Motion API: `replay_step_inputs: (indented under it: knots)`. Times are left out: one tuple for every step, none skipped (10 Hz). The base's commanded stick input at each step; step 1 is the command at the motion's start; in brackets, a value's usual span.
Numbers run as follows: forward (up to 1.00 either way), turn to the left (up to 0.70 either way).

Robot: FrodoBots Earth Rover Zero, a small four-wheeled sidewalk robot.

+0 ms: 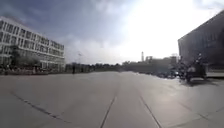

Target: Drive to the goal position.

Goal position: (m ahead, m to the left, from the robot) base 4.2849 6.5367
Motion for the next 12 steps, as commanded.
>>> replay_step_inputs:
  knots:
    - [0.7,0.35]
    - [0.7,0.35]
    - [0.7,0.35]
    - [0.7,0.35]
    - [0.7,0.35]
    - [0.7,0.35]
    - [0.7,0.35]
    - [0.7,0.35]
    - [0.7,0.35]
    - [0.7,0.35]
    - [0.7,0.34]
    - [0.7,0.33]
